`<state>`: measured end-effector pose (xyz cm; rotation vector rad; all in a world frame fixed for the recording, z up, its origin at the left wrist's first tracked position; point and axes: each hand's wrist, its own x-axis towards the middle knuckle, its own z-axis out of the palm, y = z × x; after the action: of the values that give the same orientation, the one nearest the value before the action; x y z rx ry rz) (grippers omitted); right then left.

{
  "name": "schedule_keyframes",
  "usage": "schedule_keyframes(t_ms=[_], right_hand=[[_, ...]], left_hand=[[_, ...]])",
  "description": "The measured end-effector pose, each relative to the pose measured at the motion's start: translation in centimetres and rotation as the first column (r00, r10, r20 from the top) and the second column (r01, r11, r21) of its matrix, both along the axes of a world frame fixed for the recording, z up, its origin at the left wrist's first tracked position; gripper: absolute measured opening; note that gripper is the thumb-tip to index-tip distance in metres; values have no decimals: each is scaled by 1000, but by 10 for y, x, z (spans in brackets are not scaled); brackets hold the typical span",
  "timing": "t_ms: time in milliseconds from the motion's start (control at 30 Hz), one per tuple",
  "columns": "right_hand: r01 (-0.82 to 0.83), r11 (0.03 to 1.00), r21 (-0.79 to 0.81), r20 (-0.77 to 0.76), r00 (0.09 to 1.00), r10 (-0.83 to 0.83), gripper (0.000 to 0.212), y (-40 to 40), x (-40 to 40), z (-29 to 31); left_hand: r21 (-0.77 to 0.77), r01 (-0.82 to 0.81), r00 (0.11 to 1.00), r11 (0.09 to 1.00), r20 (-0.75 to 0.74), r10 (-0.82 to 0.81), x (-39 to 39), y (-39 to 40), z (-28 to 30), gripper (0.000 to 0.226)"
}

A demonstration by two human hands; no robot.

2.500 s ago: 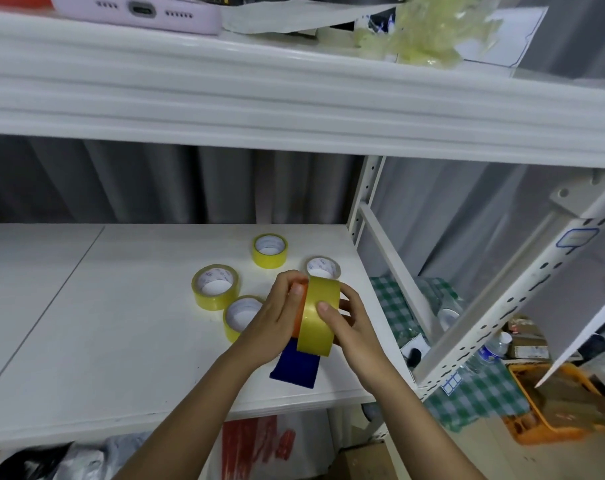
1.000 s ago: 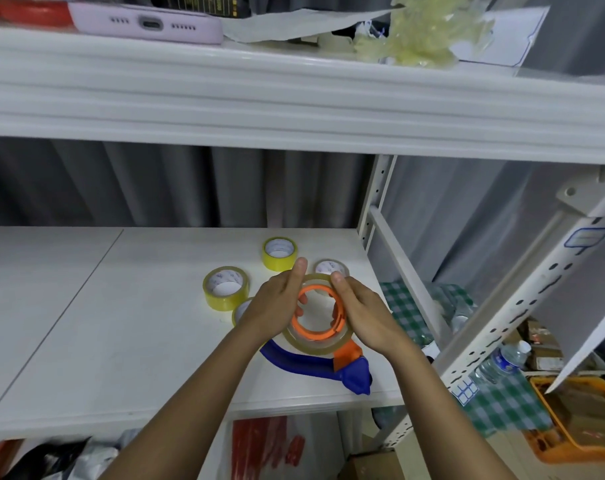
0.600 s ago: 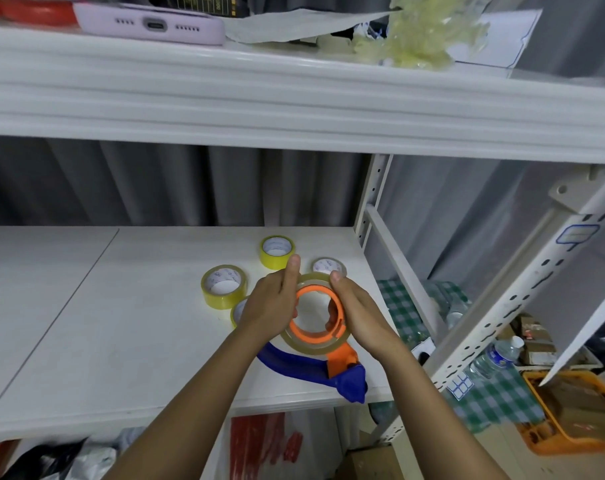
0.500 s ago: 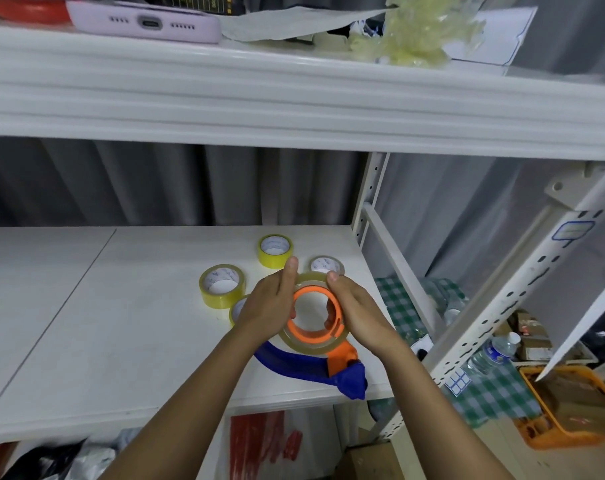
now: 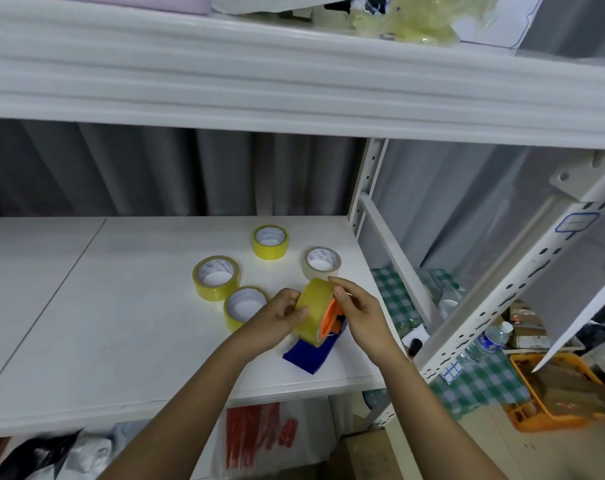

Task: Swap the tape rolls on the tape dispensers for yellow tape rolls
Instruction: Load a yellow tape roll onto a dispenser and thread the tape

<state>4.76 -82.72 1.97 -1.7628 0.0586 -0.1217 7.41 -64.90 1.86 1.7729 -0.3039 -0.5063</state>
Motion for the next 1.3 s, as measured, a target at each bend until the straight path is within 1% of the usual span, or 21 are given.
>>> schedule_keyframes(t_ms=[67,167,267,333,400,433,500,567,633,700,767,833,900,967,1033,1100,1167,1233,1300], right_hand=[[15,1000,6,22,1000,-15,24,1,-3,-7],[13,1000,6,44,999,-14,25,1,-3,-13],[-22,998,-52,50,998,25,27,0,-4,-16],[-103,991,-81,36,994,106,38,-2,-8,-18],[-177,968,-176,28,982,184,58,-4,-12,-21],[-188,954,-232,38,979,202,66,-5,-14,-23],[-173,941,-292,57,979,197,72,-7,-14,-23],[-150,939,-311,65,982,179,70,-8,-14,-20],[-151,940,-306,54,983,176,67,-10,-14,-18],[-170,944,-283,14,983,181,64,-12,-12,-17],[-203,953,-226,-54,979,196,62,-14,-10,-16],[-231,960,-156,-124,969,213,57,-16,-7,-15],[-253,960,-119,-174,957,231,55,-18,-5,-14],[-269,957,-112,-203,949,243,54,-18,-4,-14],[-273,958,-86,-218,944,249,49,-20,-1,-13],[-263,964,-34,-220,943,250,44,-23,2,-12],[-257,966,0,-231,940,250,45,-25,4,-12],[-259,966,-26,-253,936,244,50,-24,3,-12],[-241,965,-100,-239,948,212,53,-19,-2,-13]], left_hand=[[-5,-21,1000,1000,-12,21,-1,-2,-5,11],[11,-43,999,999,34,42,-1,-5,-8,20],[-17,-73,995,997,66,74,-3,-8,-10,23],[-30,-89,994,996,65,91,-3,-9,-12,23],[-30,-97,992,995,73,99,-3,-10,-15,20],[-21,-99,991,995,84,100,-2,-10,-16,18],[6,-107,989,994,103,106,-2,-11,-16,12],[31,-131,985,991,115,127,-1,-13,-16,7],[53,-162,979,985,137,154,0,-15,-15,7],[73,-190,970,979,167,176,1,-17,-15,12],[80,-206,964,975,187,188,2,-17,-15,21],[65,-210,964,975,179,196,2,-18,-16,31],[59,-223,962,973,173,210,2,-18,-16,37],[56,-227,962,972,167,215,3,-18,-16,35],[32,-189,973,981,141,183,2,-17,-16,24],[10,-119,985,993,124,117,1,-15,-17,12],[-2,-72,990,997,119,72,-1,-13,-19,13],[-3,-76,989,997,129,76,-2,-12,-20,13],[-6,-94,985,996,146,94,-2,-12,-20,10]])
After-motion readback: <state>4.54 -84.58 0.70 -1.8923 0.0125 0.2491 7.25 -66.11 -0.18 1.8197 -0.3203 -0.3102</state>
